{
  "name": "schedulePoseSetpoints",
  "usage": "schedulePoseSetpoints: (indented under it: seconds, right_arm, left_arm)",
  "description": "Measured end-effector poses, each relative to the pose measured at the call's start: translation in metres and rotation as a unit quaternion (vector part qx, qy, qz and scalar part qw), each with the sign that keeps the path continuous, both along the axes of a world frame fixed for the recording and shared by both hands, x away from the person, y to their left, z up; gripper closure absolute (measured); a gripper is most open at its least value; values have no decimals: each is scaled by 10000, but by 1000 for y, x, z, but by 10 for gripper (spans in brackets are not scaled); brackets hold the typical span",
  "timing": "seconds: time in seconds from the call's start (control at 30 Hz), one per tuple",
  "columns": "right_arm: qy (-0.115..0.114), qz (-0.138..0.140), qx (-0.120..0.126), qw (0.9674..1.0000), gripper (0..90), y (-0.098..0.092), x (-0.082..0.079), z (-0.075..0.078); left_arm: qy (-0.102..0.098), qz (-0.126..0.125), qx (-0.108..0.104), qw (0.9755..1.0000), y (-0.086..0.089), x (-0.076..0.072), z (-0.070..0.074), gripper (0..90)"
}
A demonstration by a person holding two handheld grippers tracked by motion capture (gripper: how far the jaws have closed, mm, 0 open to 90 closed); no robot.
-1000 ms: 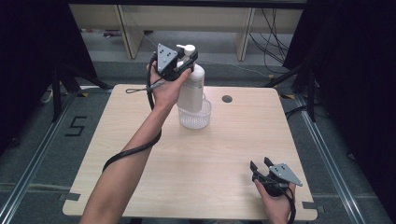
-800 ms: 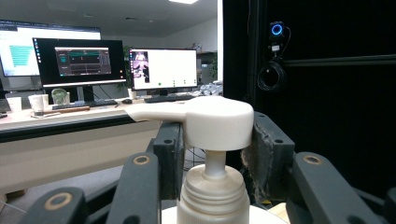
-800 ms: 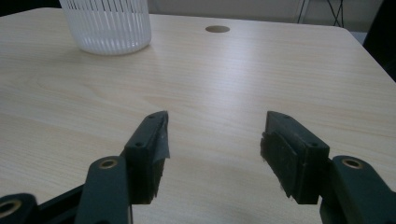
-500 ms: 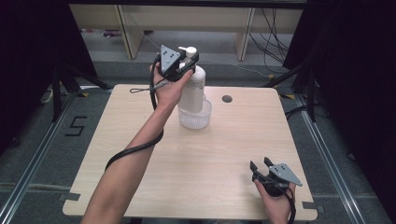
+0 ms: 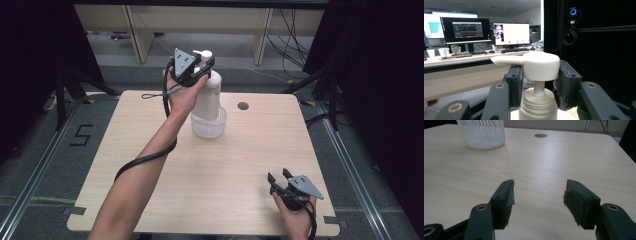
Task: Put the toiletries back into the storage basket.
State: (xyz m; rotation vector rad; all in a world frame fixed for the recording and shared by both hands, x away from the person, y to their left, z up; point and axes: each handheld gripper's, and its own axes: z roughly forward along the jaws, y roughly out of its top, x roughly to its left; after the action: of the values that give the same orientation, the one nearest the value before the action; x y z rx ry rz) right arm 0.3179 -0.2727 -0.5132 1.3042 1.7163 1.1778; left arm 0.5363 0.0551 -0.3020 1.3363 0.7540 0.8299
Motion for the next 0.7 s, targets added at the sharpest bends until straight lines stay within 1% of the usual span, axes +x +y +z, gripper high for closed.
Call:
schedulePoseSetpoints:
  seconds: [0.07, 0.2, 0.23, 0.27, 0.37, 0.4, 0.47, 0.5, 0.53, 0.57, 0.6, 0.63, 0.67, 0.7]
  right_arm:
    - [34, -34, -1, 10000, 413, 1, 0, 0]
    - [28, -32, -6, 10000, 412, 1, 0, 0]
    - [89, -89, 134, 9998, 412, 3, -1, -1]
    - [22, -30, -15, 10000, 412, 1, 0, 0]
    - [21, -29, -14, 10000, 412, 1, 0, 0]
    - [-53, -18, -86, 9999, 412, 0, 1, 0]
    - [-72, -3, -103, 9999, 412, -1, 1, 0]
    - [10, -58, 60, 10000, 412, 2, 0, -1]
    - [-12, -26, -16, 10000, 412, 0, 0, -1]
    - [6, -57, 54, 10000, 412, 2, 0, -1]
    - [-52, -6, -84, 10000, 412, -1, 1, 0]
    - [-79, -1, -108, 9999, 412, -1, 1, 0]
    - [-27, -18, -41, 10000, 411, 0, 0, 0]
    - [-71, -1, -101, 9999, 411, -1, 1, 0]
  left_arm:
    - [12, 3, 9, 10000, -1, 1, -1, 591]
    - [51, -14, 37, 10000, -3, 2, -4, 590]
    - [59, -13, 46, 10000, -3, 3, -4, 591]
    - [68, -18, 44, 10000, -3, 3, -5, 590]
    - [97, -18, 90, 9999, -4, 4, -7, 591]
    - [111, -16, 77, 9999, -4, 4, -8, 590]
    - [142, -9, 104, 9998, -5, 5, -9, 590]
    - [156, -4, 127, 9998, -5, 5, -10, 590]
    - [169, -2, 128, 9998, -5, 5, -11, 590]
    - [180, 2, 150, 9997, -5, 5, -12, 590]
    - [205, 13, 164, 9997, -5, 5, -14, 590]
    - [235, 15, 180, 9996, -5, 5, -15, 590]
    - [194, 26, 247, 9995, -5, 7, -15, 590]
    - [227, 32, 276, 9994, -5, 7, -17, 590]
